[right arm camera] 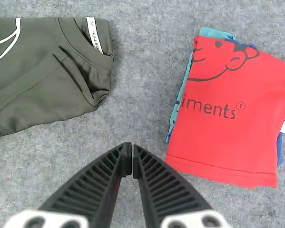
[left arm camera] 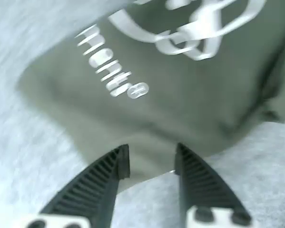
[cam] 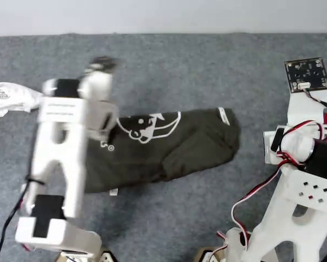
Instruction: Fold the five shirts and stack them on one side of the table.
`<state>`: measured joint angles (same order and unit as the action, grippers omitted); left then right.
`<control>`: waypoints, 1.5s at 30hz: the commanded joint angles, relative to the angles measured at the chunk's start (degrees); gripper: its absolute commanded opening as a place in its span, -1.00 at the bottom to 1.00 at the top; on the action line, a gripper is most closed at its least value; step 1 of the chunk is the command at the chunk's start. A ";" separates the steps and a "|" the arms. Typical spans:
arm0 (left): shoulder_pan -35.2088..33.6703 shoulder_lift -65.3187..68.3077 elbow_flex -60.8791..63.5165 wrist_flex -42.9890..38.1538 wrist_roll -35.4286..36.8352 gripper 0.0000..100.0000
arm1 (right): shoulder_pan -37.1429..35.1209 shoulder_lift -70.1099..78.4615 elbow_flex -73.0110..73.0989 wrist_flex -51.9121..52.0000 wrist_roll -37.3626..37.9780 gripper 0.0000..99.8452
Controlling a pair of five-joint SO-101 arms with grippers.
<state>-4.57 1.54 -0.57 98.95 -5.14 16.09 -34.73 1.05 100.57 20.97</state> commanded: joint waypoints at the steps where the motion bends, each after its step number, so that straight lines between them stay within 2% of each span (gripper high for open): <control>1: -8.88 -3.78 1.71 -1.49 -1.05 -0.51 | 0.75 -0.84 -0.26 2.15 0.35 -0.98; 4: -12.92 -3.43 4.88 -5.10 -1.14 -0.46 | 0.75 -0.84 -0.26 2.15 0.44 -0.98; 8: -14.86 0.26 9.27 -9.85 -1.14 -0.46 | 0.75 -0.84 -0.26 2.15 0.44 -0.98; 20: -14.95 18.73 10.77 -21.10 -0.70 -0.46 | 0.75 -1.19 -0.26 2.24 0.44 -0.98; 25: -14.77 23.03 8.22 -21.27 -0.62 -0.55 | 0.75 -0.92 -0.26 2.24 0.44 -0.98; 33: -11.69 28.84 4.26 -20.84 -0.88 -0.98 | 0.75 -0.92 -0.26 2.24 0.44 -0.98; 38: -13.80 28.75 3.74 -20.40 -0.79 -0.97 | 0.75 -1.27 -0.26 2.24 0.53 -0.98; 43: -21.45 28.75 -0.57 -17.93 -1.58 -0.97 | 0.75 -1.27 -0.35 2.24 0.53 -0.98; 45: -24.09 28.75 -3.12 -16.44 -4.31 -0.97 | 0.75 -1.27 -0.35 2.24 0.53 -0.98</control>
<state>-22.15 30.11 0.04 81.45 -6.29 16.09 -34.73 1.05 100.57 20.97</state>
